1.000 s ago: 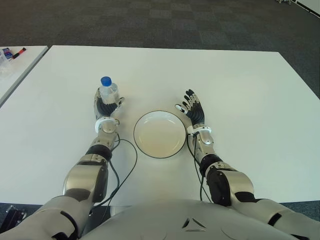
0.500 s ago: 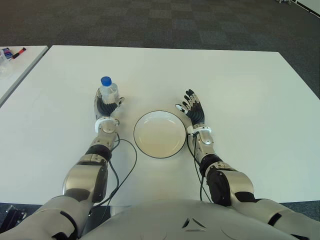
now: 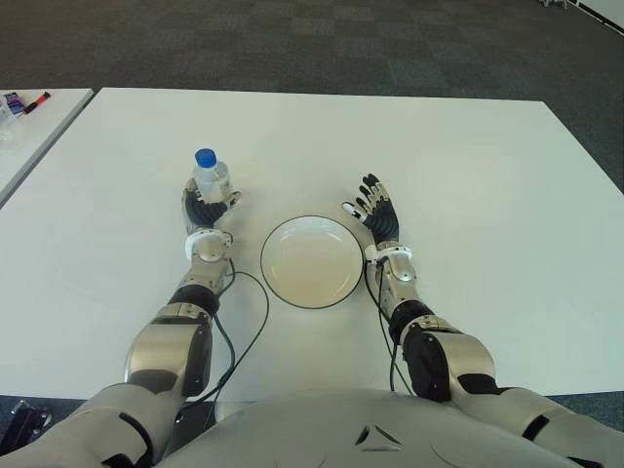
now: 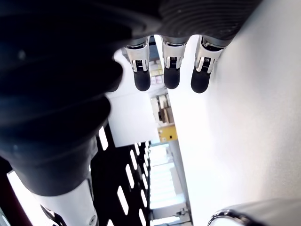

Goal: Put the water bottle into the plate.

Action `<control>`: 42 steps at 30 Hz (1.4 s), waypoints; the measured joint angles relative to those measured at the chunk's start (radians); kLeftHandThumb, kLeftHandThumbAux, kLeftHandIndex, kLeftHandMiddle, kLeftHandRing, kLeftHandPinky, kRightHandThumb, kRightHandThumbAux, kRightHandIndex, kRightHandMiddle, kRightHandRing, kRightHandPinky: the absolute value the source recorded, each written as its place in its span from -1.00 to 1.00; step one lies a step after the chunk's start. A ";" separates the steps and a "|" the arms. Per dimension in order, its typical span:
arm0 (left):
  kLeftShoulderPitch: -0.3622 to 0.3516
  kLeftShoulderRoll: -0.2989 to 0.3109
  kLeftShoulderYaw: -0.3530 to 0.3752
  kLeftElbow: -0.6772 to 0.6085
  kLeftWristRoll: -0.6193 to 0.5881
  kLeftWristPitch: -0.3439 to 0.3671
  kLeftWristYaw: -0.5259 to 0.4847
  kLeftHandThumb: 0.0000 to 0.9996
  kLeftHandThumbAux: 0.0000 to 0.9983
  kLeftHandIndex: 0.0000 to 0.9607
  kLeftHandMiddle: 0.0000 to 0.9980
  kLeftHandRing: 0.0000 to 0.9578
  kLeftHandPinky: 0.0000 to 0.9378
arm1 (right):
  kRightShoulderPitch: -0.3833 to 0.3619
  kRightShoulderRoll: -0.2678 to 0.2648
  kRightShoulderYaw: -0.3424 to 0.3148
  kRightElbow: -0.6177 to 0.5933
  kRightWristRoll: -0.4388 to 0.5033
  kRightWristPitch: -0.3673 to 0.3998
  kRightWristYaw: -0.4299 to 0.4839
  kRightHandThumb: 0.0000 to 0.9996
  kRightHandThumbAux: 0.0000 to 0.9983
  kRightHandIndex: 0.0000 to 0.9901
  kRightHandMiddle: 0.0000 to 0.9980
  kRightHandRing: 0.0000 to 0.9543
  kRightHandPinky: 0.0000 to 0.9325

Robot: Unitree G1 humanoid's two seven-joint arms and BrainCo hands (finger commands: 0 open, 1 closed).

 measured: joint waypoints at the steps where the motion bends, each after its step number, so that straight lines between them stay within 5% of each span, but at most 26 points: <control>1: 0.000 -0.001 0.000 0.002 -0.001 -0.006 0.000 -0.94 0.82 -0.39 -0.22 -0.14 -0.04 | 0.000 0.000 0.000 0.000 0.000 0.000 -0.001 -0.88 0.72 -0.87 -0.88 -0.89 -0.76; 7: -0.001 -0.006 0.000 0.019 -0.002 -0.039 0.000 -0.81 0.85 -0.29 -0.12 -0.02 0.02 | 0.000 0.000 0.001 0.000 -0.002 0.000 -0.003 -0.87 0.72 -0.87 -0.88 -0.88 -0.76; 10: -0.001 -0.007 0.002 0.023 -0.006 -0.051 0.000 0.00 0.58 -0.18 -0.03 0.06 0.00 | 0.000 0.000 0.001 0.000 -0.003 0.000 -0.006 -0.86 0.72 -0.87 -0.88 -0.88 -0.76; 14: -0.001 -0.009 0.003 0.025 -0.008 -0.055 0.001 0.32 0.47 -0.13 0.05 0.14 0.01 | -0.001 0.001 0.001 0.000 -0.003 0.000 -0.009 -0.86 0.71 -0.88 -0.88 -0.88 -0.76; 20: 0.015 -0.018 -0.007 -0.004 0.002 -0.045 0.030 0.40 0.43 -0.11 0.17 0.27 0.15 | -0.002 0.001 0.001 0.000 -0.003 0.000 -0.009 -0.86 0.71 -0.88 -0.88 -0.89 -0.77; 25: 0.014 -0.020 -0.007 -0.005 0.001 -0.033 0.040 0.63 0.37 -0.19 0.08 0.36 0.32 | -0.002 0.001 0.001 0.000 -0.003 0.000 -0.008 -0.87 0.72 -0.88 -0.89 -0.89 -0.77; 42: 0.003 -0.012 -0.005 -0.002 0.002 0.000 0.066 0.70 0.33 -0.14 0.04 0.53 0.58 | -0.003 0.001 0.000 0.001 -0.002 0.001 -0.007 -0.89 0.73 -0.88 -0.89 -0.89 -0.77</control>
